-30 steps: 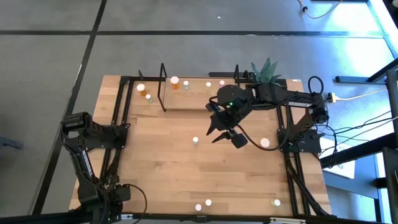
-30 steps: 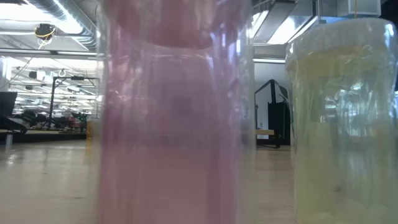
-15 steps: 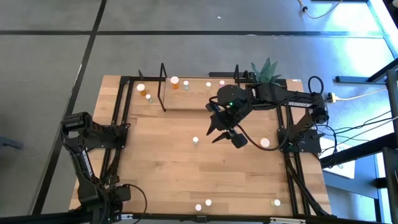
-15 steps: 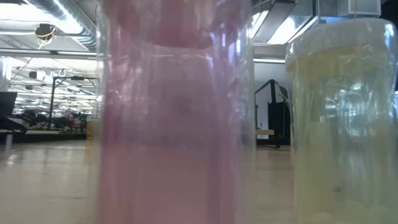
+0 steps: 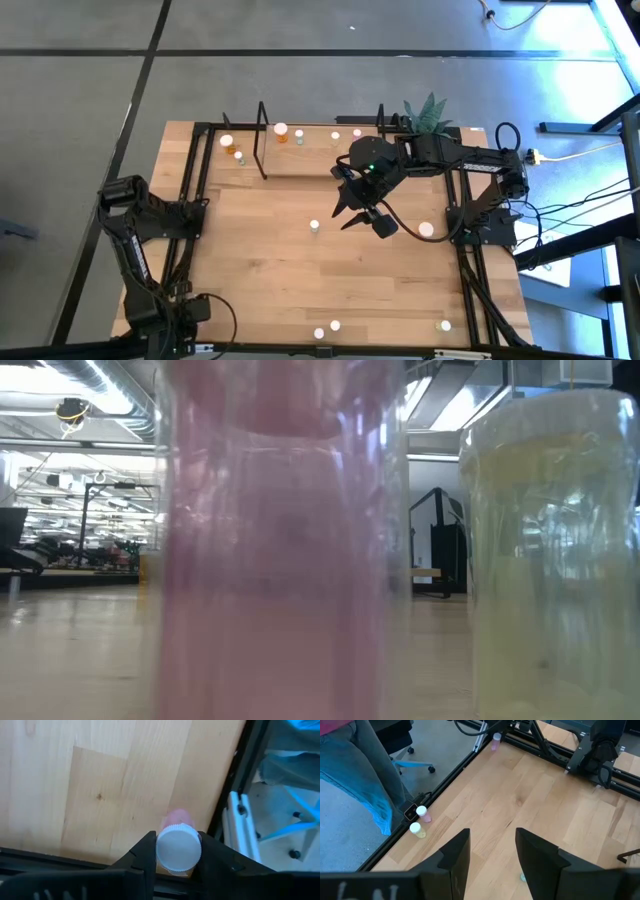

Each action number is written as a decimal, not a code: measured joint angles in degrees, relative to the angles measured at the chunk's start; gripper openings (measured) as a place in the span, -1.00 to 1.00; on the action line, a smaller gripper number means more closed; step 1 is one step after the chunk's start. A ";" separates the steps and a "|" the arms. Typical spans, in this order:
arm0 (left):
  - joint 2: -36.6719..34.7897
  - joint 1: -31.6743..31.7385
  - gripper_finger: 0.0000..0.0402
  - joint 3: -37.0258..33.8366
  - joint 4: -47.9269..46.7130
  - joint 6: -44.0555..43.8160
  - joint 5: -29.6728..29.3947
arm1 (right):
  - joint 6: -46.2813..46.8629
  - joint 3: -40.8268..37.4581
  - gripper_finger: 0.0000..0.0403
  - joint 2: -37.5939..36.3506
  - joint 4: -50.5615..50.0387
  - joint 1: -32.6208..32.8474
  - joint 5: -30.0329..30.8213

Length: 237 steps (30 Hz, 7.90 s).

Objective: Pick and place medicine bottles onto shelf by color
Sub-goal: Put the left pink pill bottle on the shelf aligned with the other pink pill bottle

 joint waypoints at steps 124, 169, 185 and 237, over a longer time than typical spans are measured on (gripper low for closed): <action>17.01 75.13 -0.46 24.59 3.40 93.79 1.79 | 16.71 -41.96 -0.21 -31.99 18.48 -0.15 19.94; 21.07 75.27 0.01 24.61 -0.36 95.60 2.62 | 16.76 -41.94 -0.21 -31.95 18.80 -0.13 19.93; 15.87 75.62 0.24 24.59 -2.18 92.44 1.28 | 16.81 -41.92 -0.21 -31.97 18.80 -0.13 19.94; -15.69 56.59 0.24 24.61 -24.59 50.14 -20.90 | 22.46 -41.80 -0.16 -27.59 22.65 -0.13 24.48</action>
